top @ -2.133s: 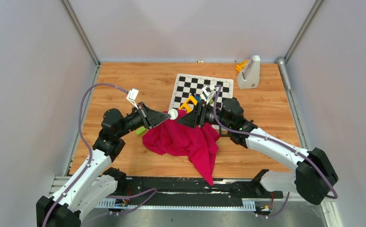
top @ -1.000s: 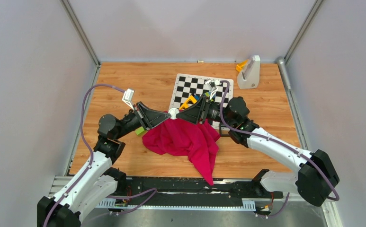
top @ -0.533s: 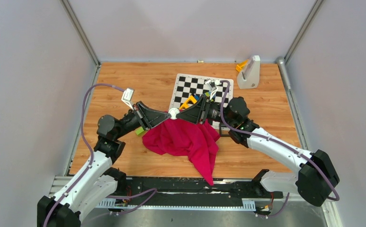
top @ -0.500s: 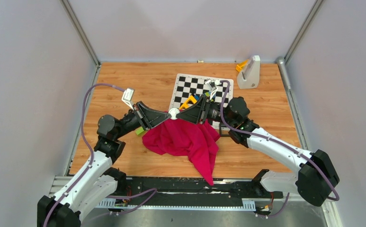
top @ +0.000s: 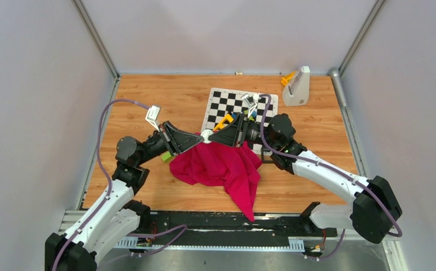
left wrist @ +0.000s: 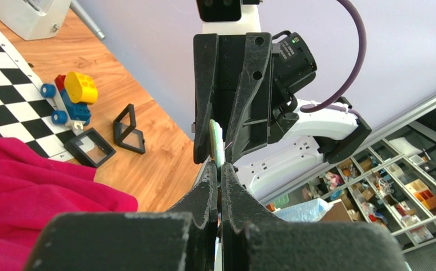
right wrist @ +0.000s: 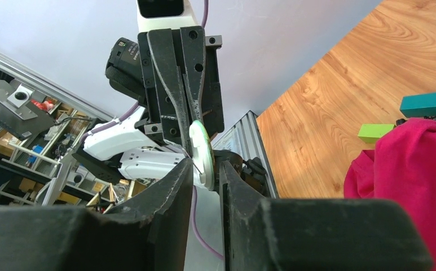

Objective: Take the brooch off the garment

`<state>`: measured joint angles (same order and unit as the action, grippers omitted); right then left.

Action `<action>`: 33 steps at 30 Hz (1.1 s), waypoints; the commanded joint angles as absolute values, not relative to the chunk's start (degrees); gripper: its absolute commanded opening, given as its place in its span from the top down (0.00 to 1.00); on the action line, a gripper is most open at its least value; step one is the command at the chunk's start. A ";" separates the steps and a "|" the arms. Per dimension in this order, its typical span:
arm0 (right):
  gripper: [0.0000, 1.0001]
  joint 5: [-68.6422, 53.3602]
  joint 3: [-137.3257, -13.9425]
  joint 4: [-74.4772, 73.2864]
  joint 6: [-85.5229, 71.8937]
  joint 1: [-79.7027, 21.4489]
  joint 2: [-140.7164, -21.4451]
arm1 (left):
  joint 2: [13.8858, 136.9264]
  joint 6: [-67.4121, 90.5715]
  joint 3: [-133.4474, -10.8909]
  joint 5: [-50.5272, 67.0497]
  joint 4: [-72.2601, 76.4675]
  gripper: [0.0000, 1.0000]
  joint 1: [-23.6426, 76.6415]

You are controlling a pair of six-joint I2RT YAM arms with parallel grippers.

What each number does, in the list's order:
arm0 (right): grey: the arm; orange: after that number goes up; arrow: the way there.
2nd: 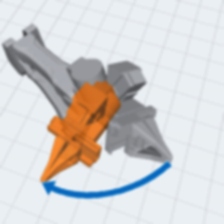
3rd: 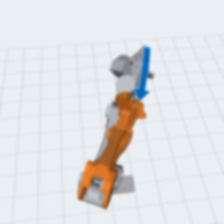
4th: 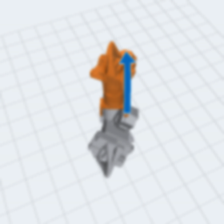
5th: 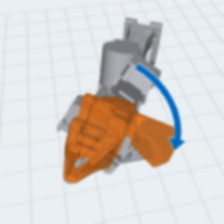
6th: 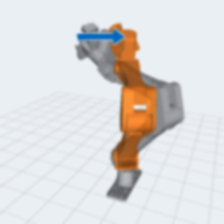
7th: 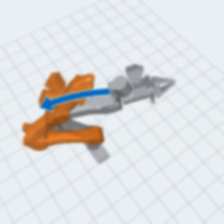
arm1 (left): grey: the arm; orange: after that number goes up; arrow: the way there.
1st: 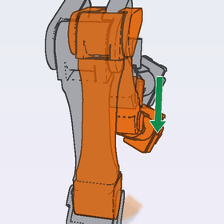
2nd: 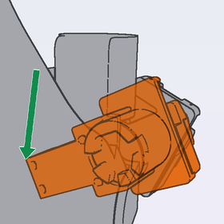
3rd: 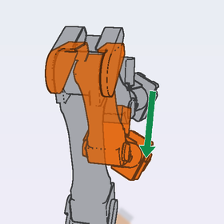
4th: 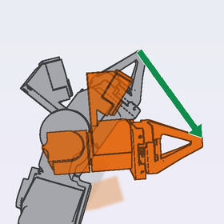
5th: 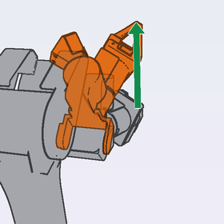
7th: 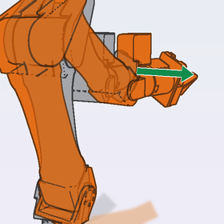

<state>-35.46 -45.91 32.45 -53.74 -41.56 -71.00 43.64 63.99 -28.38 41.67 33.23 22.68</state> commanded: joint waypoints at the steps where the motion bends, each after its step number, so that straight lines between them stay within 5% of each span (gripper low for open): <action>1: 0.76 -35.79 -48.90 33.47 -54.59 -41.75 -72.27 | 43.77 62.44 -30.03 45.14 33.99 1.00 22.60; 26: 0.99 -24.90 -50.77 22.33 -54.99 -41.75 -73.13 | 40.41 53.63 -32.85 44.32 24.86 1.00 22.63; 33: 0.98 -21.28 -48.13 24.61 -56.43 -41.74 -71.83 | 39.65 52.21 -32.75 43.25 22.67 1.00 22.63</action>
<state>-29.52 -48.99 24.08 -55.51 -42.24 -73.12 41.71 54.39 -30.17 39.53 21.78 21.98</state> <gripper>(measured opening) 0.144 0.008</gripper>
